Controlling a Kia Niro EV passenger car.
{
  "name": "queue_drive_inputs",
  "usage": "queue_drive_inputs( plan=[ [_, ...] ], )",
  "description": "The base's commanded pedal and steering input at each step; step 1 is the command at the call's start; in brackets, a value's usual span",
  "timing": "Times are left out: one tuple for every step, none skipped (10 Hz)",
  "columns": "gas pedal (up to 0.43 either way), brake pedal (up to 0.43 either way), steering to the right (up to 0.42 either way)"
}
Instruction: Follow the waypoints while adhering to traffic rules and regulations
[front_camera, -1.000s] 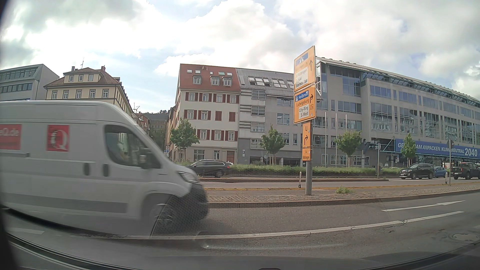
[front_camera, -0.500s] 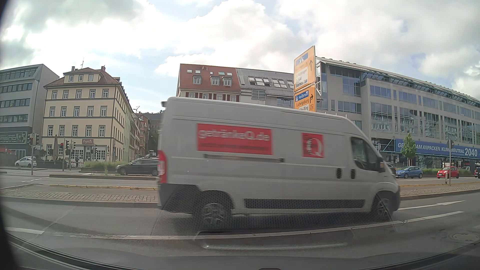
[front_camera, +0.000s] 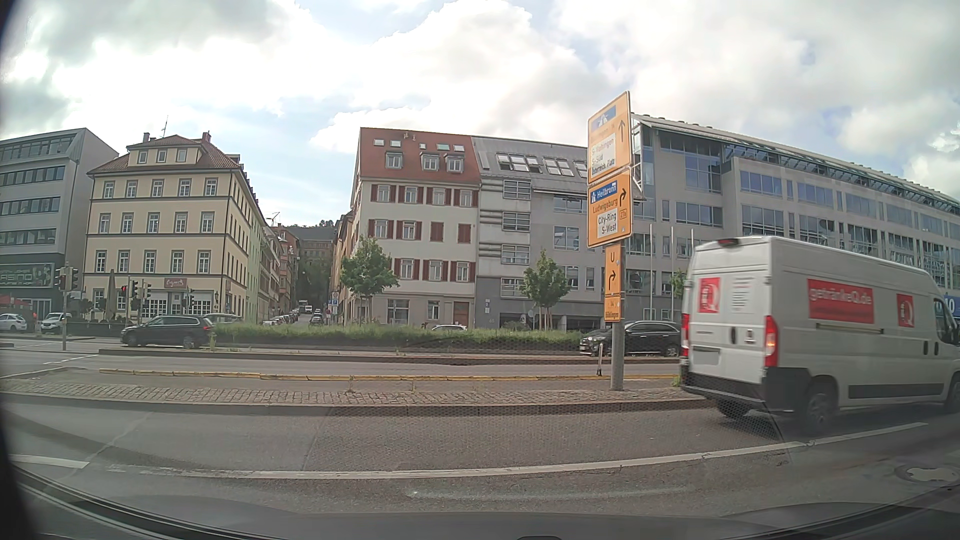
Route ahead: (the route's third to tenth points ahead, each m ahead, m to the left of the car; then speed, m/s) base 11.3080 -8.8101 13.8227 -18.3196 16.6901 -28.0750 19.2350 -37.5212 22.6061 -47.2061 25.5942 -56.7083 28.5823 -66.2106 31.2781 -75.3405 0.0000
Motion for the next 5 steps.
queue_drive_inputs(
  plan=[
    [0.0, 0.238, 0.204],
    [0.0, 0.238, 0.204],
    [0.0, 0.238, 0.205],
    [0.0, 0.238, 0.205],
    [0.0, 0.238, 0.205]
  ],
)
